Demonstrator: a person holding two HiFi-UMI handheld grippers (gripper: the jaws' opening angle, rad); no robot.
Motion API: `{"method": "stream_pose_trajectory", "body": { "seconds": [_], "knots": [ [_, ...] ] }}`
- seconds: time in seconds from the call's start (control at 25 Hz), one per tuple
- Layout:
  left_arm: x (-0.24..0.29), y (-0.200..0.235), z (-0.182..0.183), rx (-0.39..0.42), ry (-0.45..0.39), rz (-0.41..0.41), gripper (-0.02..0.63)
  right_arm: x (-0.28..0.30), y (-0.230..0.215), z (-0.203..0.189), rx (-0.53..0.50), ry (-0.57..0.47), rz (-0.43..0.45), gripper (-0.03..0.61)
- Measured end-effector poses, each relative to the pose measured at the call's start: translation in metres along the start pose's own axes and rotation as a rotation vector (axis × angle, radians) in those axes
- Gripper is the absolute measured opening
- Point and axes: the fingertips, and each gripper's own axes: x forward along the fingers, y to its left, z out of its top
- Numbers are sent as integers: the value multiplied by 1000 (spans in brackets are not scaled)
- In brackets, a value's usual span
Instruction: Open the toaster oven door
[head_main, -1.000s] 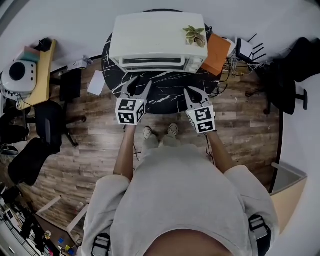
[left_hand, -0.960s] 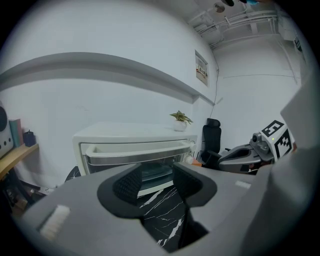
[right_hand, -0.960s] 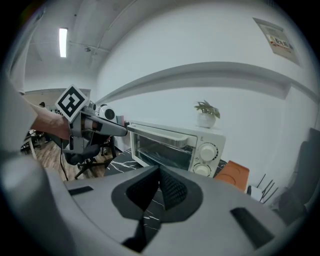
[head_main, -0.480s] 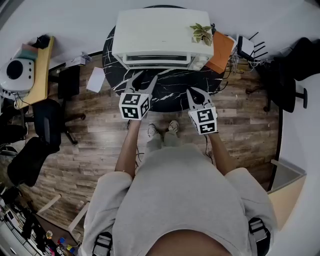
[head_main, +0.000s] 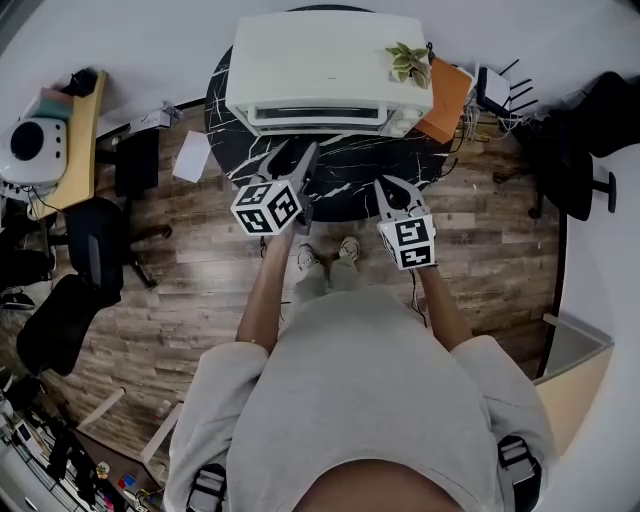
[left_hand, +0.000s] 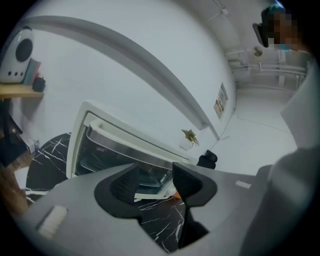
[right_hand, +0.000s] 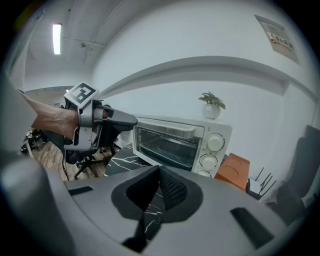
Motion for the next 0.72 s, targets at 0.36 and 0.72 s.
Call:
{"method": "stream_pose_trajectory", "body": {
  "seconds": [0.36,0.72],
  "knots": [
    [5,-2,8,-279,-93,-69,198,1,-3,-4,5,11,-6,14],
    [1,21,8,-787,-292,-175,213,1,-5,-6,4,14,-6,14]
  ]
}}
